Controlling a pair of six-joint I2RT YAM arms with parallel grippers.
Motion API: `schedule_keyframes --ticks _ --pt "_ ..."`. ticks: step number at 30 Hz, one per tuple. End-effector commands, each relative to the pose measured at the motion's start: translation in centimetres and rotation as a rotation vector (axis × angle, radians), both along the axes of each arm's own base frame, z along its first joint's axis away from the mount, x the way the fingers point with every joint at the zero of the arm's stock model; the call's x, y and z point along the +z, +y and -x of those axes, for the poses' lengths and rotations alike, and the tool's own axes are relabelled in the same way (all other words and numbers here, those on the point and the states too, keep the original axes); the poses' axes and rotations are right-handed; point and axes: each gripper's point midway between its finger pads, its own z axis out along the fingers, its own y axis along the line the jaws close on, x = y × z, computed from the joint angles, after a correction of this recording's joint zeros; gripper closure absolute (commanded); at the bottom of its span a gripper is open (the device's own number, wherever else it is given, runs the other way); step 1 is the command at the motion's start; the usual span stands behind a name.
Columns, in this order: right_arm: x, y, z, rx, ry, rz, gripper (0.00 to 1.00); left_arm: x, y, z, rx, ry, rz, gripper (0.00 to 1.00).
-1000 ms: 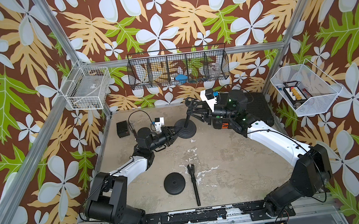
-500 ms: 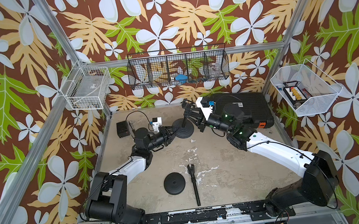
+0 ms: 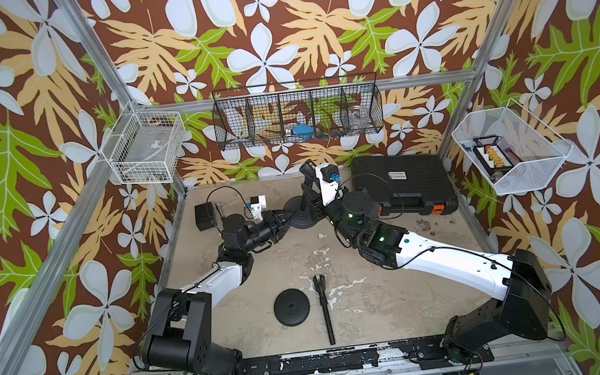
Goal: Assemble a microphone stand
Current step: Screw the microphone stand pole into the microphone stand base.
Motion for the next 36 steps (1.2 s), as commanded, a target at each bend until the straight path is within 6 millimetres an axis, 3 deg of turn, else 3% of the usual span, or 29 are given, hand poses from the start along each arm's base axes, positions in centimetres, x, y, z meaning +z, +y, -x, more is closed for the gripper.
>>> schedule_keyframes --ticks 1,4,7,11,24,33,36 --pt "0.1 1.0 1.2 0.244 -0.001 0.024 0.35 2.0 0.6 -0.3 0.02 -0.091 0.027 1.0" --pt "0.1 0.9 3.0 0.511 -0.046 0.024 0.3 1.4 0.8 -0.6 0.022 -0.056 0.033 1.0" --pt "-0.6 0.5 3.9 0.643 -0.087 0.091 0.31 1.2 0.6 -0.5 0.005 -0.044 0.045 1.0" --pt "-1.2 0.6 3.2 0.682 -0.105 0.19 0.35 1.2 0.4 -0.3 -0.009 -0.045 0.04 1.0" --pt "-0.1 1.7 0.1 0.755 -0.096 0.201 0.42 1.2 0.0 -0.1 -0.05 -0.047 0.036 1.0" --pt "-0.5 2.8 -0.2 0.814 -0.062 0.15 0.65 1.4 -0.3 0.1 -0.061 -0.051 0.037 1.0" --pt "-0.7 2.8 -0.3 0.805 -0.049 0.125 0.79 1.3 -0.3 0.0 -0.06 -0.05 0.036 1.0"
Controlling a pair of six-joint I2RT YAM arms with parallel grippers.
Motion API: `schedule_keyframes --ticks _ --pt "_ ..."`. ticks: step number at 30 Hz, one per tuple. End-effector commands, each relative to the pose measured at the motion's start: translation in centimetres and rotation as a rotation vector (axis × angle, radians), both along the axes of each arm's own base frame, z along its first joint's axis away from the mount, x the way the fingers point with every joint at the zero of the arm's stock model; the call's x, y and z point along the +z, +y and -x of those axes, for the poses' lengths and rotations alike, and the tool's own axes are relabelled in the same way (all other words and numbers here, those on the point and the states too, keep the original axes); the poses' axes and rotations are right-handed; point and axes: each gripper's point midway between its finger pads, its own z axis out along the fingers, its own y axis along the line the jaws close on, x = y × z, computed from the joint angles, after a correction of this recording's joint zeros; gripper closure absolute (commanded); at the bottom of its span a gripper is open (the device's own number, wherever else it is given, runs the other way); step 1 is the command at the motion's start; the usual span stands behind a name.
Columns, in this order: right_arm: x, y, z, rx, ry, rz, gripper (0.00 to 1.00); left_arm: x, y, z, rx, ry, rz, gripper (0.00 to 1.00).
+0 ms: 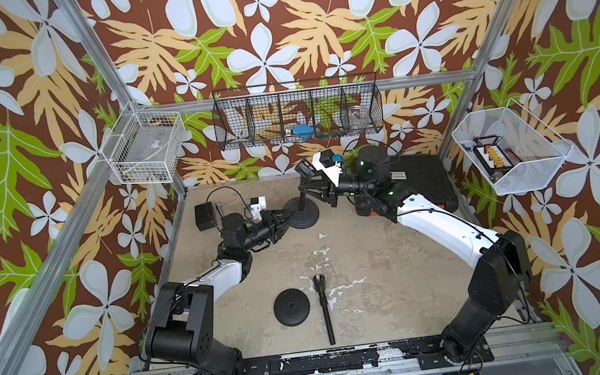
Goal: Assemble a microphone stand
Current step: Screw the microphone stand pole into the microphone stand base.
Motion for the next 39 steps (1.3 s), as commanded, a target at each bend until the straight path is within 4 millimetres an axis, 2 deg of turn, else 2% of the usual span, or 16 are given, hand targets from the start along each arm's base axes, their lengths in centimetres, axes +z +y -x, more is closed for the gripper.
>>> schedule_keyframes --ticks 1,5,8,11,14,18,19,20,23,25,27,29,33,39 --pt "0.4 0.1 0.0 -0.003 0.018 -0.039 0.83 2.2 -0.2 0.2 -0.013 -0.098 0.018 1.0" --pt "0.2 -0.7 -1.6 -0.151 0.07 -0.103 1.0 2.2 -0.1 0.0 -0.006 -0.104 0.016 1.0" --pt "-0.6 -1.9 -3.2 -0.403 0.091 -0.135 1.0 2.3 0.0 0.0 0.004 -0.11 0.015 1.0" --pt "-1.3 -3.3 -3.8 -0.643 0.114 -0.152 1.0 2.2 0.1 -0.1 0.008 -0.107 0.014 1.0" --pt "-1.7 -4.3 -3.7 -0.881 0.09 -0.133 1.0 1.9 0.1 -0.2 0.01 -0.099 0.013 1.0" --pt "-1.6 -3.7 -2.9 -1.043 0.02 -0.085 1.0 2.1 0.3 -0.2 0.014 -0.108 0.012 1.0" --pt "-1.8 -3.1 -2.9 -1.03 0.026 -0.072 1.0 2.0 0.4 -0.3 0.018 -0.108 0.01 1.0" --pt "-1.8 -2.5 -2.9 -0.999 0.034 -0.062 0.96 2.0 0.5 -0.3 0.023 -0.107 0.01 1.0" --pt "-1.5 -1.0 -2.1 -0.866 0.032 -0.036 0.59 1.8 0.6 -0.4 0.026 -0.094 0.015 1.0" --pt "-0.9 -0.4 -1.1 -0.748 0.03 -0.041 0.4 1.9 0.8 -0.5 0.029 -0.095 0.018 1.0" --pt "-0.3 -0.1 0.0 -0.589 0.048 -0.072 0.27 2.0 0.9 -0.5 0.032 -0.097 0.018 1.0" --pt "0.1 -0.5 0.8 -0.438 0.059 -0.103 0.24 1.8 1.0 -0.5 0.034 -0.091 0.018 1.0" --pt "0.6 -0.9 2.5 -0.187 0.023 -0.098 0.26 1.6 0.9 -0.5 0.031 -0.081 0.02 1.0" --pt "0.7 -0.9 2.6 -0.065 -0.066 -0.021 0.38 1.5 0.8 -0.5 0.017 -0.075 0.02 1.0"
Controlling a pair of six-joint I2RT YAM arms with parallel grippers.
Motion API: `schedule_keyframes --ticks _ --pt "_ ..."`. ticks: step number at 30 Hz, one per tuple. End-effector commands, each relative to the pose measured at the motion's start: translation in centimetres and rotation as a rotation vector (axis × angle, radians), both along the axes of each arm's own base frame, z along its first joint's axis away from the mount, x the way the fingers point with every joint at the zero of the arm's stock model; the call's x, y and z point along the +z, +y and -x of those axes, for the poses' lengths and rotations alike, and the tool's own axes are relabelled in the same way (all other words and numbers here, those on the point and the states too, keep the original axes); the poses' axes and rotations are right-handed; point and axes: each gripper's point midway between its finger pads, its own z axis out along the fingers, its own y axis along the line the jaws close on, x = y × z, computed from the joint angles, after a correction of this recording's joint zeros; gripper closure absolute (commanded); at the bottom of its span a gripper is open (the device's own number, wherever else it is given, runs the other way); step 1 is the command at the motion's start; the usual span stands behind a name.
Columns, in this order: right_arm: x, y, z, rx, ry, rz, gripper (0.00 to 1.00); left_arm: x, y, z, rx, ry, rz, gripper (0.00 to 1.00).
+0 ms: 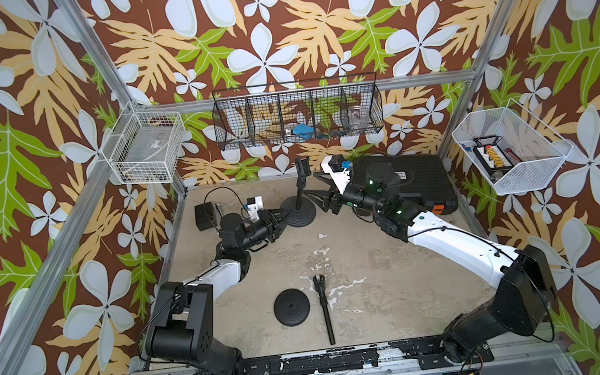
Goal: Assemble a microphone stand
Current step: Screw the microphone stand pole into the microphone stand base.
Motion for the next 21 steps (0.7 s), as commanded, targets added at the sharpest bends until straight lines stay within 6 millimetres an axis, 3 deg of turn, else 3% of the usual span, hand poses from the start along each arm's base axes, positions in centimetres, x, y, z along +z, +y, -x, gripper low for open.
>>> schedule_keyframes --ticks 1,10,13,17,21 --pt "0.3 1.1 2.0 0.178 -0.068 0.045 0.39 1.8 -0.1 0.2 -0.022 -0.084 0.018 1.0" --pt "-0.1 2.4 -0.8 0.22 -0.054 0.11 0.48 1.4 -0.6 0.3 -0.062 -0.066 0.02 1.0" --pt "-0.4 2.4 -1.1 0.25 -0.046 0.103 0.55 1.5 -0.6 0.3 -0.064 -0.071 0.019 1.0" --pt "-0.7 2.3 -1.5 0.276 -0.031 0.088 0.53 1.5 -0.6 0.4 -0.065 -0.072 0.019 1.0" --pt "-0.9 2.4 -1.3 0.311 -0.022 0.075 0.59 1.5 -0.6 0.4 -0.066 -0.072 0.019 1.0"
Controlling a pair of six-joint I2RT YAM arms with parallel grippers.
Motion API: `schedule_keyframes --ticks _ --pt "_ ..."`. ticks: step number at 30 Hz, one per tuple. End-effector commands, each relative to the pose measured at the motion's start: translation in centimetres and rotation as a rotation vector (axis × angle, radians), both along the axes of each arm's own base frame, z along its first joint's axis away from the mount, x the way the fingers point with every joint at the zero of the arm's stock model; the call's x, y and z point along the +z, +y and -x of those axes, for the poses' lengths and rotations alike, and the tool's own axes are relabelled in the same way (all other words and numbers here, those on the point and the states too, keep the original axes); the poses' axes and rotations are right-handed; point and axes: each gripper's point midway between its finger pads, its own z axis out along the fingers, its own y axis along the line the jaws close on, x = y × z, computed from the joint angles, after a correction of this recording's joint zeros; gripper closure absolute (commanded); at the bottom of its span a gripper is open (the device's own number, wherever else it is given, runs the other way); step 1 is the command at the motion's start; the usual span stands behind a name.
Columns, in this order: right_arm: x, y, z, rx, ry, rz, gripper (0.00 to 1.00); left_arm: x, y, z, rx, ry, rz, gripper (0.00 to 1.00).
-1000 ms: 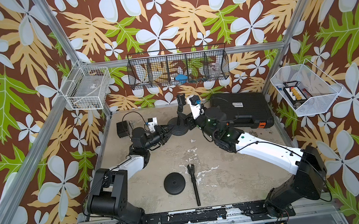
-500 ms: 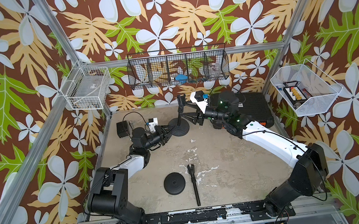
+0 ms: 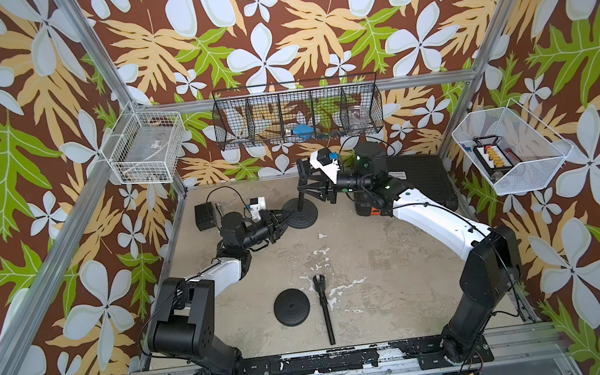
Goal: Assemble a microphone stand
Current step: Screw the microphone stand pole into the microphone stand base.
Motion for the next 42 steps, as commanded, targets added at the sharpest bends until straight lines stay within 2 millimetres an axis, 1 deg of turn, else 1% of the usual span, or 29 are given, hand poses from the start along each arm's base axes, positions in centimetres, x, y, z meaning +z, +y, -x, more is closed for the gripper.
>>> schedule_keyframes --ticks 1,2,5,8,11,12,14,17,20,23,24,26,28,29,30,32,34,35,38,42 --pt "0.8 0.3 0.9 0.067 -0.003 -0.028 0.61 2.0 -0.1 0.2 -0.017 -0.099 0.014 1.0" --pt "0.8 0.4 1.0 0.075 -0.001 -0.03 0.62 2.0 -0.1 0.2 -0.018 -0.1 0.013 1.0" --pt "1.0 0.5 1.3 0.095 0.006 -0.041 0.74 1.9 -0.1 0.2 -0.016 -0.099 0.013 1.0" --pt "1.0 0.4 1.6 0.104 0.014 -0.055 0.83 1.9 -0.1 0.2 -0.017 -0.099 0.013 1.0" --pt "0.9 0.3 1.4 0.073 0.034 -0.08 0.94 2.0 -0.1 0.2 -0.016 -0.103 0.013 1.0" --pt "0.8 0.2 1.1 0.034 0.047 -0.091 0.99 2.0 -0.1 0.2 -0.015 -0.103 0.014 1.0" --pt "0.5 -0.3 0.1 -0.077 0.061 -0.116 1.0 2.1 -0.1 0.2 -0.014 -0.105 0.017 1.0" --pt "-0.2 -1.5 -1.5 -0.312 0.091 -0.169 1.0 2.2 -0.1 0.2 -0.013 -0.107 0.027 1.0" --pt "-1.4 -3.7 -2.8 -0.62 0.135 -0.214 1.0 2.2 0.0 0.2 -0.011 -0.106 0.031 1.0" --pt "-2.6 -5.6 -2.8 -0.911 0.14 -0.217 1.0 2.1 0.0 0.1 -0.006 -0.106 0.029 1.0" --pt "-2.7 -5.7 -2.5 -0.979 0.117 -0.206 1.0 2.0 0.0 0.1 -0.006 -0.102 0.03 1.0" --pt "-2.7 -5.3 -2.1 -1.051 0.074 -0.164 1.0 2.0 0.0 0.1 -0.006 -0.101 0.031 1.0" --pt "-2.5 -4.5 -1.9 -1.06 0.054 -0.136 1.0 2.0 0.0 0.1 -0.006 -0.1 0.03 1.0" --pt "-2.3 -3.9 -1.8 -1.03 0.062 -0.136 0.98 2.0 0.1 0.1 -0.005 -0.1 0.03 1.0" --pt "-2.2 -3.4 -1.6 -0.994 0.066 -0.133 0.9 1.9 0.0 0.1 -0.006 -0.097 0.029 1.0" --pt "-1.7 -2.4 -0.9 -0.898 0.067 -0.124 0.65 1.8 0.1 0.0 -0.004 -0.097 0.029 1.0" --pt "-1.1 -1.7 -0.1 -0.777 0.07 -0.125 0.49 1.8 0.3 -0.1 0.001 -0.096 0.028 1.0" --pt "-0.7 -1.3 0.6 -0.693 0.072 -0.132 0.44 1.7 0.4 -0.2 0.004 -0.094 0.026 1.0" --pt "-0.2 -1.6 2.1 -0.507 0.056 -0.145 0.32 1.3 0.5 -0.4 0.007 -0.081 0.027 1.0" --pt "-0.1 -2.0 3.5 -0.224 0.052 -0.14 0.3 1.1 0.6 -0.5 0.003 -0.07 0.027 1.0"
